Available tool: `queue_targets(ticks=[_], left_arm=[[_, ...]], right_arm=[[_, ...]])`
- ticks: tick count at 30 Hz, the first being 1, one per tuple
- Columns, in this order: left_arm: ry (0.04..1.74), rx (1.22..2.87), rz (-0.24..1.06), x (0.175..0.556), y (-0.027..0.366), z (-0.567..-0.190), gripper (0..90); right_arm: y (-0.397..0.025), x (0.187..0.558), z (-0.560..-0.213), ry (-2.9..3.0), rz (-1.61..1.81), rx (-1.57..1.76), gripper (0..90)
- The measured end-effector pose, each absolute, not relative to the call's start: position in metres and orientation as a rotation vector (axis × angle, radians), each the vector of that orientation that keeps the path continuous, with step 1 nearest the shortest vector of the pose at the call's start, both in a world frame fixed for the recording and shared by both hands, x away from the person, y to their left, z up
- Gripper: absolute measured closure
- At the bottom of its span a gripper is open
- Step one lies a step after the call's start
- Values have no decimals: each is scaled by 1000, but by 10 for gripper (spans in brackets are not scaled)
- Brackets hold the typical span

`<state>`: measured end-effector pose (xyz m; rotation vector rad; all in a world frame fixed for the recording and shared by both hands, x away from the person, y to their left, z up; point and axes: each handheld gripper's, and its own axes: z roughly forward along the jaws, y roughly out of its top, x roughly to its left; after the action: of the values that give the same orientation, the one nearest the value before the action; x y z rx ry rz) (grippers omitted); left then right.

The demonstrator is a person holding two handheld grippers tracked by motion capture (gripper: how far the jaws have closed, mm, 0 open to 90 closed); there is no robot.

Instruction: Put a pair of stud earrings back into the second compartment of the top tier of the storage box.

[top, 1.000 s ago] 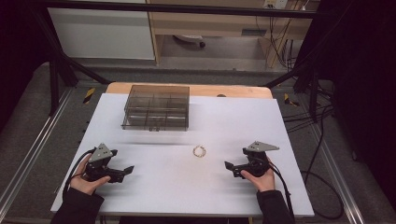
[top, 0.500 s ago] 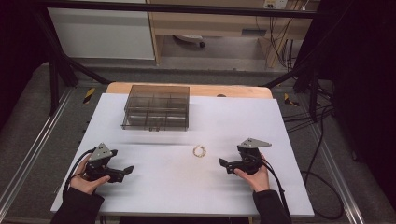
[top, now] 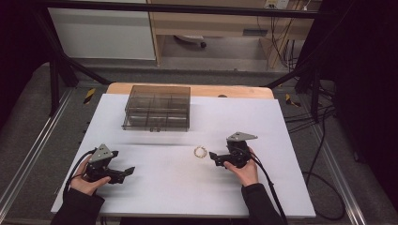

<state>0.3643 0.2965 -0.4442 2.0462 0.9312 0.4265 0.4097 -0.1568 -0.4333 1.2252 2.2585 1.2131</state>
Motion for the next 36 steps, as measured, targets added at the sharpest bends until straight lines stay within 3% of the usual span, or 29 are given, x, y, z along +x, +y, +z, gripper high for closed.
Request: queue_targets(ticks=[7,26,36], left_arm=[[928,2054,425,364,296,-445,39],[926,2055,427,364,296,-445,38],[925,2058,425,364,295,-445,39]], right_arm=[[-142,418,-434,2277,1207,1220,182],[-115,430,-441,2317,1119,1224,523],[-114,433,-444,2328,1114,1269,652]])
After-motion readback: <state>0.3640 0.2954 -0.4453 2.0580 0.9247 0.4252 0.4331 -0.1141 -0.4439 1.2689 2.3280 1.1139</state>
